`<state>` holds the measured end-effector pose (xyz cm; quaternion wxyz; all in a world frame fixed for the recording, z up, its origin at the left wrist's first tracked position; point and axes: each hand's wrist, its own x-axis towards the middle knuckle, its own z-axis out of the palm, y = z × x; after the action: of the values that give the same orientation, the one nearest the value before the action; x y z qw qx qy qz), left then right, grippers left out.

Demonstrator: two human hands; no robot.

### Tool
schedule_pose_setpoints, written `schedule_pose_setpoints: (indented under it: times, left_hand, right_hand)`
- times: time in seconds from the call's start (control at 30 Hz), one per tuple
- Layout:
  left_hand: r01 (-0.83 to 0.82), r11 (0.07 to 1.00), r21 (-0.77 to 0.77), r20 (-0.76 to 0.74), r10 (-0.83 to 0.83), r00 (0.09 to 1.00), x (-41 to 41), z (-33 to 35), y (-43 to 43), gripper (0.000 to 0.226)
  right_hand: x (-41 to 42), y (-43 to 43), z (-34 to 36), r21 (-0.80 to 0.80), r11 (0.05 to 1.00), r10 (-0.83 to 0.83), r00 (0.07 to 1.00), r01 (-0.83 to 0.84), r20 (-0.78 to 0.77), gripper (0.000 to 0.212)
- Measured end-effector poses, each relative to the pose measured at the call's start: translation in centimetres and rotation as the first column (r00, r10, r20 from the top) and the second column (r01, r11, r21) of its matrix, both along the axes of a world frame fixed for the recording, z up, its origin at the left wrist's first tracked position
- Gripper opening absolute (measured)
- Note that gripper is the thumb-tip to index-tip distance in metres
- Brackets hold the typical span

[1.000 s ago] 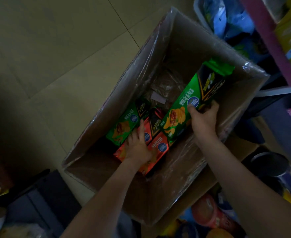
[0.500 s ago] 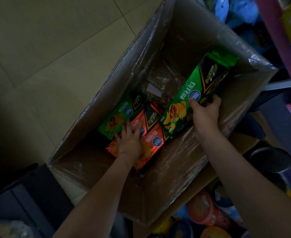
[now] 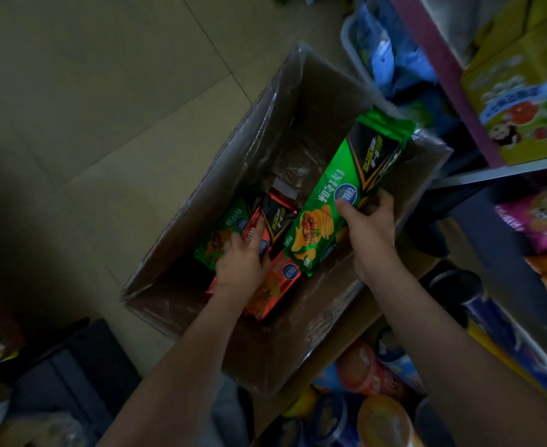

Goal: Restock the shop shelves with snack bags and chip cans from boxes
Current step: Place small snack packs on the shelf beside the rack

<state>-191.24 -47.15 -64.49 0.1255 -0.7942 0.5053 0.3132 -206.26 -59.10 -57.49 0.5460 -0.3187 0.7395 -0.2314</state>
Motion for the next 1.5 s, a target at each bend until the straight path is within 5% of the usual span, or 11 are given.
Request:
schedule_pose_setpoints:
  times: [0.23,0.5,0.7,0.87,1.03,1.27,1.5]
  left_hand:
    - [-0.310,0.922,-0.233,-0.117,0.290,0.950,-0.2,13.6,-0.2,0.079]
    - [-0.392,0.806,-0.443,-0.310,0.273,0.911,-2.1,33.3,-2.3,0.082]
    - [-0.383,0.692,-0.613,-0.436,0.108,0.893,-5.4,48.4,-4.5,0.079]
    - [-0.320,0.614,-0.722,-0.481,-0.112,0.870,-8.8,58.7,-6.2,0.083]
    - [-0.292,0.649,-0.703,-0.580,-0.286,0.763,-13.2,65.8,-7.3,0.081]
    - [-0.144,0.672,-0.726,-0.602,-0.521,0.605,-20.0,73.0,-7.8,0.090]
    - [-0.155,0.709,-0.688,-0.676,-0.549,0.492,-28.1,78.1,-9.0,0.089]
  right_hand:
    - [-1.1,0.6,11.7,-0.070,0.997,0.041,0.997,-0.037,0.063,0.063]
    - [-5.4,0.8,30.7,-0.223,0.969,0.125,0.990,-0.108,0.065,0.060]
    - [-9.7,0.6,44.4,-0.398,0.907,0.188,0.978,-0.139,0.086,0.060]
    - [-13.8,1.6,53.7,-0.518,0.844,0.287,0.935,-0.143,0.209,0.089]
    - [-18.3,3.3,60.3,-0.642,0.756,0.329,0.923,-0.129,0.202,0.077]
    - [-25.5,5.7,66.6,-0.678,0.729,0.181,0.931,0.090,0.318,0.066]
    - [-30.9,6.8,71.1,-0.691,0.672,-0.017,0.939,0.266,0.345,0.051]
